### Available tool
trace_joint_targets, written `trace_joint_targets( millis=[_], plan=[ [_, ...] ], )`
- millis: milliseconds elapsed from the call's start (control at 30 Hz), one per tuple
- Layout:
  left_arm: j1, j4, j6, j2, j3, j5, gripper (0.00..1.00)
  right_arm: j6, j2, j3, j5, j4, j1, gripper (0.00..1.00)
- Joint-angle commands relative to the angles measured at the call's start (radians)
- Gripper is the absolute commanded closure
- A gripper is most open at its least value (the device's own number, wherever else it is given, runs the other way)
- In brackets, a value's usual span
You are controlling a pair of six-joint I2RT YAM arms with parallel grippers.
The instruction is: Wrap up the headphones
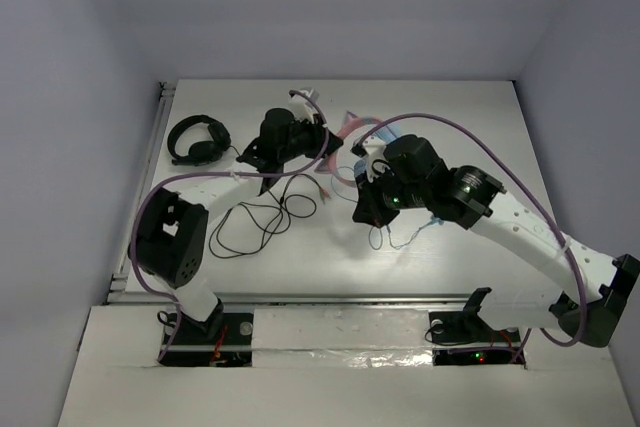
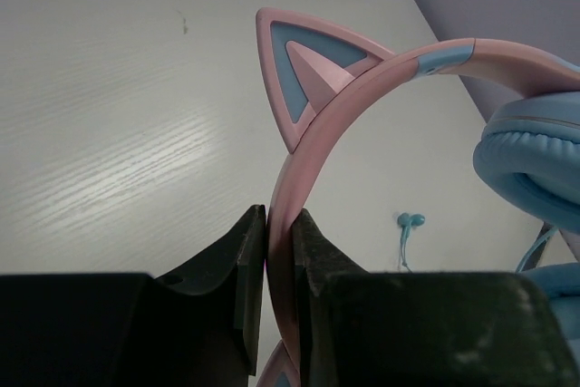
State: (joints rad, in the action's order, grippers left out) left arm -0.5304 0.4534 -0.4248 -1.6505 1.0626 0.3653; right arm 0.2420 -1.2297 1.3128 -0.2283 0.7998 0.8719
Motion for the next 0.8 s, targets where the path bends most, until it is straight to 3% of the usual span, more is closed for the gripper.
trace_joint_targets(
  millis=[0, 400, 500, 767],
  plan=[
    [0.055, 0.113, -0.077, 0.109, 0.059, 0.092, 1.0, -0.013, 0.05, -0.007, -0.016, -0.027, 0.007, 0.96],
    [0.152, -0.024, -0.045, 0.179, 0.063, -0.064, 1.0, -0.029, 0.091, -0.012, -0.037, 0.012, 0.036, 0.98],
    [0.152, -0.021, -0.077, 0.152, 0.097, -0.016, 1.0, -0.023, 0.056, -0.007, -0.052, -0.022, 0.055, 0.98],
    [0.021, -0.018, -0.02, 0.1, 0.106, 0.024, 1.0, -0.032, -0.054, -0.003, -0.069, -0.105, 0.099, 1.0]
  ],
)
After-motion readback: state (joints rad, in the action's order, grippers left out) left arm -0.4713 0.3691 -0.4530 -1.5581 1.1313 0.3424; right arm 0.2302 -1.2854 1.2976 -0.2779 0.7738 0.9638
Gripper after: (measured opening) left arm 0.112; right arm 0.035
